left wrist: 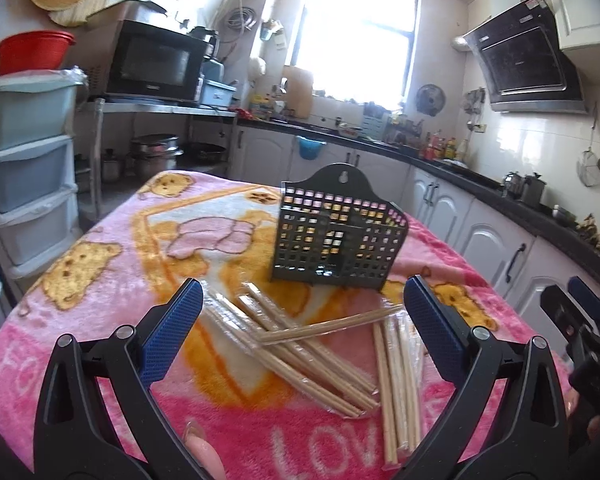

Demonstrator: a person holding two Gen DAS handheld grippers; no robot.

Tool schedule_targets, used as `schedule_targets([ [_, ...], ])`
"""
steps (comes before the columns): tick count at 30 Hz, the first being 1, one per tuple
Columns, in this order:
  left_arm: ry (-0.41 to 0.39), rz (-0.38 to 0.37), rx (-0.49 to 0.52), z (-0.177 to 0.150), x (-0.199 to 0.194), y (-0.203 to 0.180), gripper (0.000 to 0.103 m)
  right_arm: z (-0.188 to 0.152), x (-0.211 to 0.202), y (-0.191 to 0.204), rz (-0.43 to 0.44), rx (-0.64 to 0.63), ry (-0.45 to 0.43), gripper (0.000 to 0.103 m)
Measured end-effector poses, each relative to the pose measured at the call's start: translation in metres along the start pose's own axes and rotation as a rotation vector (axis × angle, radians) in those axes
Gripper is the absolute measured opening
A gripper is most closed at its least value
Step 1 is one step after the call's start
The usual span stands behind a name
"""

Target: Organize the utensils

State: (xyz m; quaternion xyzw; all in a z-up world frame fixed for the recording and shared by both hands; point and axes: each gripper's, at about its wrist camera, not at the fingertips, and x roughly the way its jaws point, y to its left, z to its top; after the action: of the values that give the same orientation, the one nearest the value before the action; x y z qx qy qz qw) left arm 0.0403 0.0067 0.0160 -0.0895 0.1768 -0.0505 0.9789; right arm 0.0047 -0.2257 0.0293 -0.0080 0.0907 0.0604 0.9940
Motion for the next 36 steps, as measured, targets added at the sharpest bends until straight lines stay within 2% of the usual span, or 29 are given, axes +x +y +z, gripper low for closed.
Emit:
schedule_targets([
  [4,0.028,-0.007,0.011,0.005,0.009,-0.003,0.093,0.006,0.008,-0.009,-0.021,-0.001,0.005,0.097],
  [8,0.054,-0.065,0.039,0.009,0.019,-0.008,0.093,0.01,0.016,-0.017,-0.044,0.002,0.019,0.097],
  [14,0.107,-0.102,0.1,0.02,0.046,-0.022,0.093,0.015,0.037,-0.031,-0.05,0.032,0.076,0.097],
  [21,0.221,-0.178,0.211,0.018,0.091,-0.038,0.093,0.014,0.07,-0.044,-0.035,0.047,0.18,0.097],
  [25,0.301,-0.188,0.267,0.013,0.12,-0.044,0.093,0.01,0.094,-0.048,-0.014,0.053,0.252,0.097],
  [32,0.401,-0.258,0.337,0.006,0.15,-0.059,0.091,0.002,0.143,-0.053,0.011,0.072,0.396,0.096],
  [33,0.41,-0.264,0.362,0.005,0.153,-0.064,0.09,0.0,0.151,-0.054,0.015,0.073,0.422,0.093],
  [34,0.42,-0.269,0.38,0.003,0.156,-0.066,0.088,-0.002,0.159,-0.055,0.019,0.079,0.453,0.084],
  [36,0.445,-0.289,0.415,-0.001,0.164,-0.073,0.081,-0.007,0.173,-0.059,0.04,0.102,0.504,0.077],
])
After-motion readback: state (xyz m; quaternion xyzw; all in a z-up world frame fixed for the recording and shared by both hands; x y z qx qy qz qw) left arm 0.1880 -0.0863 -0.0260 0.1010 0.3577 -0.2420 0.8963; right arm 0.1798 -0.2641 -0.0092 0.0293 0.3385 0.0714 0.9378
